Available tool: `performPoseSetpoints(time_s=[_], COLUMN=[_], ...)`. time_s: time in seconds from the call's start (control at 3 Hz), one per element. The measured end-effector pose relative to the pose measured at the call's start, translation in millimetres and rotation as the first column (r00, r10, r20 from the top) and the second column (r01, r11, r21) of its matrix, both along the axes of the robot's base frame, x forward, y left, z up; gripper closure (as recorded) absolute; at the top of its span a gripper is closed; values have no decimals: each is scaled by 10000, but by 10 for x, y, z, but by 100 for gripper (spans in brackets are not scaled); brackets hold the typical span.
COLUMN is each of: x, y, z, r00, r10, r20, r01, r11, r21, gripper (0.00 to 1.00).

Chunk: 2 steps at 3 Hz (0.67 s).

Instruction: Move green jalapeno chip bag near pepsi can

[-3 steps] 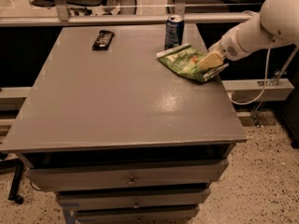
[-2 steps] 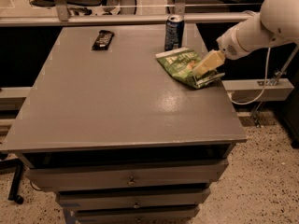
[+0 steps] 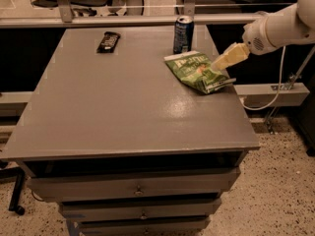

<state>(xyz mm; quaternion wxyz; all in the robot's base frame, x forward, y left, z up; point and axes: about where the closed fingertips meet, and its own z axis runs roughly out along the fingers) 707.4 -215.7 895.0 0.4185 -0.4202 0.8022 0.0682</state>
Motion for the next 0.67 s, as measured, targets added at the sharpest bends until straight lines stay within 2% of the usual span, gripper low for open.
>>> performPoseSetpoints(time_s=[0.33, 0.67], x=[-215, -486], y=[-207, -414], z=[346, 635], r00=[9987, 9948], r10=[7, 485], r20=[514, 899], r01=[-55, -656], r11=[9957, 9780], r21=[925, 1982], gripper=[0, 0])
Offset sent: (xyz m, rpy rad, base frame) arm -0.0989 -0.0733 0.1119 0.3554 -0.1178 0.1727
